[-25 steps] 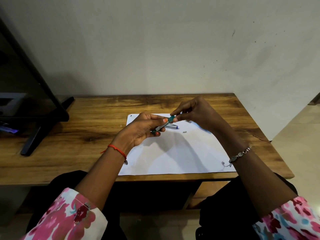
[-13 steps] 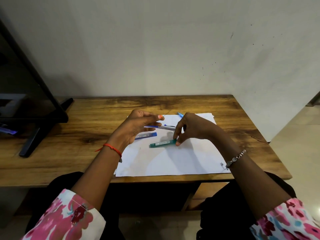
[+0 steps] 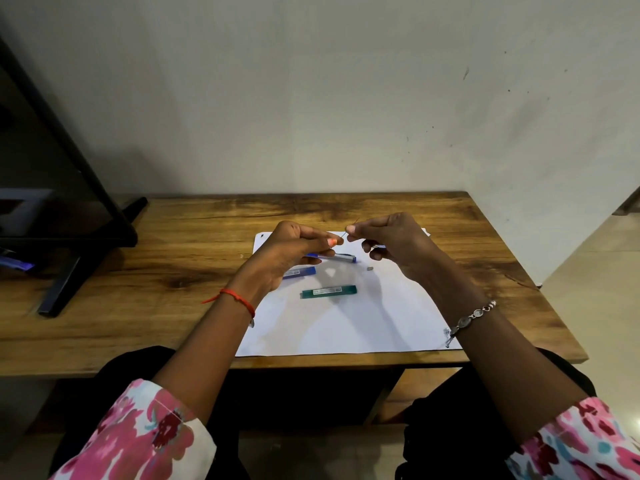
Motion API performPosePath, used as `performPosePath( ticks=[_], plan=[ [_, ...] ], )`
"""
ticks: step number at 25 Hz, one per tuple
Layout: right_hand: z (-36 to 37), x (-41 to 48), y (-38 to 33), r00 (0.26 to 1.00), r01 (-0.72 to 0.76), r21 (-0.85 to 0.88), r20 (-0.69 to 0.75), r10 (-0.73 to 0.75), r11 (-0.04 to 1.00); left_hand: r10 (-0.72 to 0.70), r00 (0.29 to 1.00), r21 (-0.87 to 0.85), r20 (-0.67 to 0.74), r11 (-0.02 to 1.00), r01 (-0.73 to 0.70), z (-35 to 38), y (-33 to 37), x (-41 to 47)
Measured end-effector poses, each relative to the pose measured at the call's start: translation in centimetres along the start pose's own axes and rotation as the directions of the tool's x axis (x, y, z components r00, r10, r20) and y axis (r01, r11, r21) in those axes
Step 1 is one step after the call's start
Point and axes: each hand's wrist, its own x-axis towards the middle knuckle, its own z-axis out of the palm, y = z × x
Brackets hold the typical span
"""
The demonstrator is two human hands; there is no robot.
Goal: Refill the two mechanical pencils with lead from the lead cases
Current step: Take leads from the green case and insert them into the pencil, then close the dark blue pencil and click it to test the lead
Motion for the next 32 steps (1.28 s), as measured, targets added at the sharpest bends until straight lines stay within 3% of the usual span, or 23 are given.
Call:
performPosePath(
  ticks=[2,5,8,12,15,19,23,32],
  plan=[
    [-0.2,0.1,-0.1,1.000,0.001,0.006,-0.021,0.000,1.000,0.019,0.999,0.028,-0.026,0.999,-0.018,0.2,0.1,0.1],
    [-0.6,0.3,-0.2,0.993,0.032,0.021,-0.115,-0.030,0.999,0.205,0.965,0.416,-0.161,0.901,-0.122,0.6,-0.7,0.9],
    [-0.7,0.4,-0.2,0.977,0.062,0.025,-0.205,-0.056,0.998,0.330,0.942,0.696,-0.065,0.691,-0.194,1.0,-1.8,1.5],
    [-0.5,0.7,-0.2,0.964,0.065,-0.056,-0.256,-0.077,0.996,0.328,0.945,0.814,0.010,0.546,-0.198,1.8,-1.9,1.7],
    [-0.4,0.8,-0.5,0.934,0.130,-0.114,-0.321,-0.160,0.985,0.380,0.925,0.807,-0.001,0.547,-0.224,1.9,-1.9,2.0],
    [0.0,0.3,-1.7,0.784,0.404,-0.149,-0.453,-0.425,0.903,0.513,0.843,0.591,-0.162,0.735,-0.334,1.9,-0.7,2.0],
    [0.1,-0.2,-3.3,0.653,0.580,-0.060,-0.563,-0.507,0.813,0.488,0.820,0.333,-0.301,0.859,-0.389,2.2,0.7,1.1],
    [1.3,-1.7,-4.1,0.600,0.687,-0.107,-0.474,-0.644,0.719,0.518,0.814,0.293,-0.263,0.847,-0.444,2.4,0.9,0.2]
  ],
)
